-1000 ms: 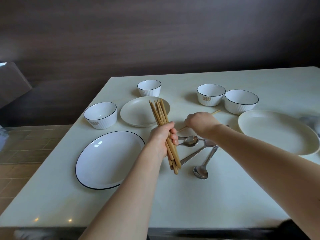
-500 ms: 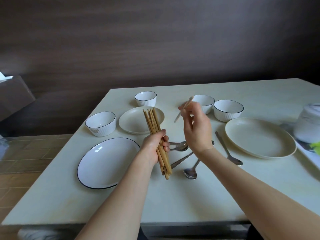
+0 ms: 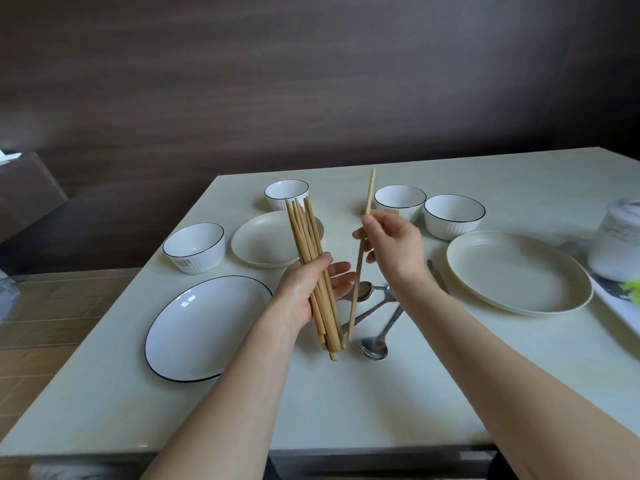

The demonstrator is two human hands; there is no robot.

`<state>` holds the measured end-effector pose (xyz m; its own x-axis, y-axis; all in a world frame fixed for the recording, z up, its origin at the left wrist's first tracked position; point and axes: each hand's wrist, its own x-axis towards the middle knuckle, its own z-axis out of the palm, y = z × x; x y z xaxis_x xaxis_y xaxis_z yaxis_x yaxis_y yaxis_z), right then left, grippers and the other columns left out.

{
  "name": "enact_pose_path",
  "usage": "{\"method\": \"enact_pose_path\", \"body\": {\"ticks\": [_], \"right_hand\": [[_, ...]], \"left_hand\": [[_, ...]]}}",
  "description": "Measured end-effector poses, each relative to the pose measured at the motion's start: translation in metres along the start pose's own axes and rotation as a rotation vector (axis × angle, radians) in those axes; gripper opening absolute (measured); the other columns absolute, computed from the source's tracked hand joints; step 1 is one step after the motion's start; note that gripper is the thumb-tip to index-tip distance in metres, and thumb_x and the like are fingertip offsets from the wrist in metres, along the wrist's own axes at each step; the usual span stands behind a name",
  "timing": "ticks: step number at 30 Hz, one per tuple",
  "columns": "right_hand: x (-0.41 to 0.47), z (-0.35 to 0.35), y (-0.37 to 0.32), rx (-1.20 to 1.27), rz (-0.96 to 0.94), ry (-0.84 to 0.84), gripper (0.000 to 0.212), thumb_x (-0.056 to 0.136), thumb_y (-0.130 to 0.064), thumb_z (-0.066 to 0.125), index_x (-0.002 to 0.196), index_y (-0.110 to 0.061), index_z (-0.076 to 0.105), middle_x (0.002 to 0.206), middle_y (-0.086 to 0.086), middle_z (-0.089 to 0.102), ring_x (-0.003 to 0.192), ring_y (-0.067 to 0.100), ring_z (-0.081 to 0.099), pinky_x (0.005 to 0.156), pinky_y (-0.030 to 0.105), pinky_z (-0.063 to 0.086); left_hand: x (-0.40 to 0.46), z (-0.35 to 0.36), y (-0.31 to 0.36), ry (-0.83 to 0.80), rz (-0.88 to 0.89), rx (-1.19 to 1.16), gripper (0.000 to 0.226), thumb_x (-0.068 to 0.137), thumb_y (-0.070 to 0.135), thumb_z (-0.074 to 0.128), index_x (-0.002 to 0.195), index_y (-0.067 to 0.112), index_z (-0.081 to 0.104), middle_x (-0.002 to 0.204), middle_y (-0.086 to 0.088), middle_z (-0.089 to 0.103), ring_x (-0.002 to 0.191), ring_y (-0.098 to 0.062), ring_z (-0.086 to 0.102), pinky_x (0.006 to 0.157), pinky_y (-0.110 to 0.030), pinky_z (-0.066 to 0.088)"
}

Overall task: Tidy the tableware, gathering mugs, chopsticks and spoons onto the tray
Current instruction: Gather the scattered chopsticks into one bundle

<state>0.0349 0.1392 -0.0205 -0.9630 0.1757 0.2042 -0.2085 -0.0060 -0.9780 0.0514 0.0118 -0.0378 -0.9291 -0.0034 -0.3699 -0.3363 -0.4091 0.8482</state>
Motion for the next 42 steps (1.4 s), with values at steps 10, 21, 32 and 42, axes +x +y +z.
{"method": "enact_pose_path", "body": {"ticks": [10, 21, 32, 42], "right_hand": [[-0.003, 0.004, 0.012, -0.136, 0.134, -0.211, 0.013, 0.093, -0.014, 0.059, 0.099, -0.005, 0.066, 0.071, 0.000, 0.060, 0.049, 0.004, 0.055, 0.045, 0.013, 0.044], [-0.006, 0.011, 0.012, 0.139, 0.400, -0.408, 0.044, 0.096, -0.042, 0.048, 0.097, -0.001, 0.064, 0.086, 0.019, 0.066, 0.081, 0.023, 0.060, 0.082, 0.034, 0.051], [-0.005, 0.017, -0.007, 0.222, 0.189, -0.396, 0.023, 0.094, -0.025, 0.059, 0.077, -0.014, 0.048, 0.062, -0.001, 0.056, 0.063, 0.016, 0.059, 0.062, 0.028, 0.052], [-0.008, 0.031, -0.034, -0.075, -0.265, -0.247, 0.026, 0.094, -0.027, 0.057, 0.078, -0.008, 0.050, 0.062, -0.002, 0.057, 0.052, 0.006, 0.054, 0.045, 0.012, 0.041]], "left_hand": [[-0.008, 0.002, -0.004, -0.209, -0.097, 0.055, 0.021, 0.095, 0.027, 0.054, 0.082, 0.011, 0.061, 0.066, -0.008, 0.068, 0.046, -0.016, 0.062, 0.048, -0.025, 0.054], [-0.012, 0.002, 0.001, -0.348, -0.082, 0.041, 0.026, 0.092, 0.029, 0.055, 0.069, 0.019, 0.048, 0.049, 0.008, 0.040, 0.032, -0.001, 0.035, 0.032, -0.011, 0.028], [-0.018, 0.012, 0.000, -0.370, 0.059, 0.287, 0.032, 0.090, -0.002, 0.049, 0.063, 0.014, 0.046, 0.050, 0.001, 0.043, 0.036, -0.008, 0.039, 0.038, -0.017, 0.034], [-0.019, 0.017, 0.016, -0.184, 0.449, 0.420, 0.016, 0.083, -0.008, 0.061, 0.096, 0.001, 0.057, 0.057, 0.000, 0.059, 0.048, -0.009, 0.055, 0.048, -0.018, 0.048]]}}
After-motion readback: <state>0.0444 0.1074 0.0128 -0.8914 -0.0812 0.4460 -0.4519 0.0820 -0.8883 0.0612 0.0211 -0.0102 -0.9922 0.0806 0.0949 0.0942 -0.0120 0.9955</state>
